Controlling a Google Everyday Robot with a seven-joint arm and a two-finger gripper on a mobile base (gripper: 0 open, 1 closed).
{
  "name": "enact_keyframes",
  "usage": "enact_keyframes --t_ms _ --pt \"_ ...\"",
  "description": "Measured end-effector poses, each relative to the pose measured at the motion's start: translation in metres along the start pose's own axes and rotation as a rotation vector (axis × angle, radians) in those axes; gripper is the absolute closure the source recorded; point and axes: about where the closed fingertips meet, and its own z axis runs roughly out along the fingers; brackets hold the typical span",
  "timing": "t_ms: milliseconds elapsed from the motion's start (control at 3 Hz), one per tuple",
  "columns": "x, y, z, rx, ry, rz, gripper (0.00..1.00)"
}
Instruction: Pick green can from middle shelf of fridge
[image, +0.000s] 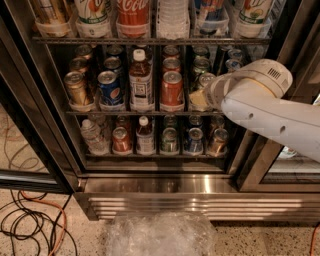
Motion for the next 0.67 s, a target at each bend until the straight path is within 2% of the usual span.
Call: enact_keyframes --t_ms 333,667 --pt "-0.002 -0.002 -0.004 -0.003 -0.009 0.014 1.00" --pt "-0.012 0.006 -0.011 -0.045 -0.054 0.025 1.00"
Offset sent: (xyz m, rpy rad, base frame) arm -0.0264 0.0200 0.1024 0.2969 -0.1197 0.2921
